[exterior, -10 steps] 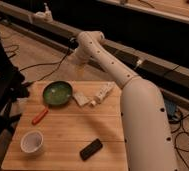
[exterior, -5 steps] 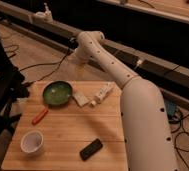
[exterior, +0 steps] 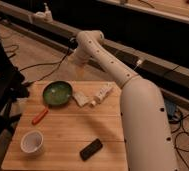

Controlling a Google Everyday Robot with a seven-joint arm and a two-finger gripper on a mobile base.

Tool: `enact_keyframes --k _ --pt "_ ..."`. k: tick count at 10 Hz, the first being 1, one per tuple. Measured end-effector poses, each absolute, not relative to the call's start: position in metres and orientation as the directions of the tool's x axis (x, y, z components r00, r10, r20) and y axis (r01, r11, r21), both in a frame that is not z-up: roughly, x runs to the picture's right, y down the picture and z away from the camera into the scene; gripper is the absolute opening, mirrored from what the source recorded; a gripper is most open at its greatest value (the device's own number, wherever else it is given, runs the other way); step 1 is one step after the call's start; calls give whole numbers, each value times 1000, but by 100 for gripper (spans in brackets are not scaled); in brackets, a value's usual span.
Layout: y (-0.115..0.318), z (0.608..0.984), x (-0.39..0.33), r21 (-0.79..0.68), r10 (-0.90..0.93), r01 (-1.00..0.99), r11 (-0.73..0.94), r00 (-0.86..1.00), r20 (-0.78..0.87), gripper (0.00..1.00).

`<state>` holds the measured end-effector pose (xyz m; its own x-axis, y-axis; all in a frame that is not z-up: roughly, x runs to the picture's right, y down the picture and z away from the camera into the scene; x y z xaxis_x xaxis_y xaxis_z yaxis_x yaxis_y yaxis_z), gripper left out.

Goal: Place the pepper in the ceramic bowl

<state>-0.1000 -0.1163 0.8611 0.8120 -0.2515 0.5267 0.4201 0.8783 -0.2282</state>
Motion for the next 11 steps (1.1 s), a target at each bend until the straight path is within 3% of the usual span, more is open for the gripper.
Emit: enact_keyframes --k 4,11 --pt "-82 826 -130 -136 -418 633 762 642 643 80" --pt "-17 809 -155 -159 -201 557 815 530 824 80"
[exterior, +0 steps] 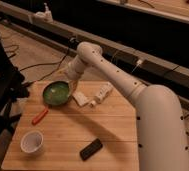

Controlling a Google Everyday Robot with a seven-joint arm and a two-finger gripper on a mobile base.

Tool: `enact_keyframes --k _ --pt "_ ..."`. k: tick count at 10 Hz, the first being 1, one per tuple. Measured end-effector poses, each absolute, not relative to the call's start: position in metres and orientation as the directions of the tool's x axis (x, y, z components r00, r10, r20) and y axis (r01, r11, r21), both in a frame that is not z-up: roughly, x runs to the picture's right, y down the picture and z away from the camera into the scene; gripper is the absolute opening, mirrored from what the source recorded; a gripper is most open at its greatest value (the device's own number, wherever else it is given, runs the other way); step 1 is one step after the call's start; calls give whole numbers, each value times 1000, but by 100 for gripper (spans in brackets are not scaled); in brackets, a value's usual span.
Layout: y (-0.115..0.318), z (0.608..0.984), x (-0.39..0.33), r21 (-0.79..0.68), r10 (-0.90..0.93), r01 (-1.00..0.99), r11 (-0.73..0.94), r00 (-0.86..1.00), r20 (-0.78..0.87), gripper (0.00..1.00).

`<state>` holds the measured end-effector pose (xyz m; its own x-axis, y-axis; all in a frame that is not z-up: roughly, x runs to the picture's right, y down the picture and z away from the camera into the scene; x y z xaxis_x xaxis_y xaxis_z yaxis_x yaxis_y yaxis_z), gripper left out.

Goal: Place the pepper in the ceramic bowl

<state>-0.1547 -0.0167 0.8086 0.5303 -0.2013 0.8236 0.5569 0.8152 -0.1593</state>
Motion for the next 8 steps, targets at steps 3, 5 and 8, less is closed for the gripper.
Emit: enact_keyframes --k 3,5,8 --pt "17 810 -164 -163 -221 605 779 509 832 80" --pt "22 810 -168 -160 -231 617 770 503 833 80" --pt "22 810 -168 -158 -231 617 771 503 833 80"
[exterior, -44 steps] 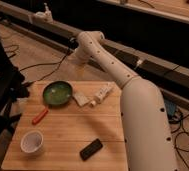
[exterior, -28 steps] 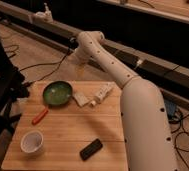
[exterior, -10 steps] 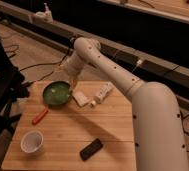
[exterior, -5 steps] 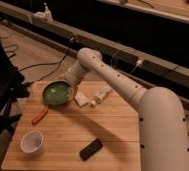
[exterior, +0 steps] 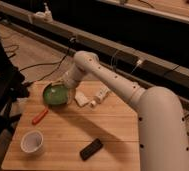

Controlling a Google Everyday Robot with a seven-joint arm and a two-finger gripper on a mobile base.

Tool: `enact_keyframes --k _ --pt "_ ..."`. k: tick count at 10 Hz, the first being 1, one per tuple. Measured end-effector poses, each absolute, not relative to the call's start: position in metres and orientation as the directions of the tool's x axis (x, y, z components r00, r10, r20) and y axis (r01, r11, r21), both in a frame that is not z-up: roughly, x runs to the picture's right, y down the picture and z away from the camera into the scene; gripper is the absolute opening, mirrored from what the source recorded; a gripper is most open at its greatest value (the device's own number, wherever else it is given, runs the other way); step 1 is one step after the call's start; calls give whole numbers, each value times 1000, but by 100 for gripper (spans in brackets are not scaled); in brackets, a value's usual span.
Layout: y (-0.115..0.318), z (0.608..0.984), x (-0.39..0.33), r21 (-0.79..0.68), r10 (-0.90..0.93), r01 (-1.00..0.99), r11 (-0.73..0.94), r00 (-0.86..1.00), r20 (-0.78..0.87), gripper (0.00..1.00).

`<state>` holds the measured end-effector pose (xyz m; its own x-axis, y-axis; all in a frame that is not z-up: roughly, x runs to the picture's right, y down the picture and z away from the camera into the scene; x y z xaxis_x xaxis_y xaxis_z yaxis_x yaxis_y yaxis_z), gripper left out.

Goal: Place the pepper in the ceramic bowl

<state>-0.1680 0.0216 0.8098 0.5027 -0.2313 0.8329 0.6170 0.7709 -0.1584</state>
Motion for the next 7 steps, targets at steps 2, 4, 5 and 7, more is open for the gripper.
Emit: enact_keyframes --k 2,4,5,7 --pt "22 812 -173 -153 -252 640 753 495 832 80" --pt "33 809 -193 -130 -298 710 692 446 844 80" --pt "39 808 -201 -121 -317 741 660 421 850 80" --pt "46 809 -220 -103 -343 780 618 384 857 80"
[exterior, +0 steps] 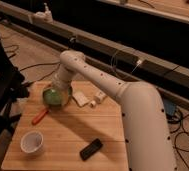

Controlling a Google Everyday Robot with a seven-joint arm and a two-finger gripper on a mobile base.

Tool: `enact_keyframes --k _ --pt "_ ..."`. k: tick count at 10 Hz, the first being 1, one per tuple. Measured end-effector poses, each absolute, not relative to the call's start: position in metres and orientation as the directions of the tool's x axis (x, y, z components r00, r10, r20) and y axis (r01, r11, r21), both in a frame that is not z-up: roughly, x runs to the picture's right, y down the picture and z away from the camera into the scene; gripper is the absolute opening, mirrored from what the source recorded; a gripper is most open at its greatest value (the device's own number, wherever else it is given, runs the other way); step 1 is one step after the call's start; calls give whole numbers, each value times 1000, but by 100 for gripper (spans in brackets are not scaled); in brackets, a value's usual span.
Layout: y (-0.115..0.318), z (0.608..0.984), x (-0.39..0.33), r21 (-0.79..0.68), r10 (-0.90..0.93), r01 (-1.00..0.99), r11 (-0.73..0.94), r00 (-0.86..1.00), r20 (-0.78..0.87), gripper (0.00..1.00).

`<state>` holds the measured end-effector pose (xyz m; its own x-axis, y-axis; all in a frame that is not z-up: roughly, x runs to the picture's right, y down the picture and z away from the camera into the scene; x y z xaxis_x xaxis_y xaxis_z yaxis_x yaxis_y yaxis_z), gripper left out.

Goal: Place the pepper in the ceramic bowl

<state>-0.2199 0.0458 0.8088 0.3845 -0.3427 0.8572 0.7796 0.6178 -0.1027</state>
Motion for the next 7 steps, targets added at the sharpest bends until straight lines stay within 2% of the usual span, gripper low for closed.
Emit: enact_keyframes --k 7 --pt "86 820 -310 26 -419 865 501 217 882 80"
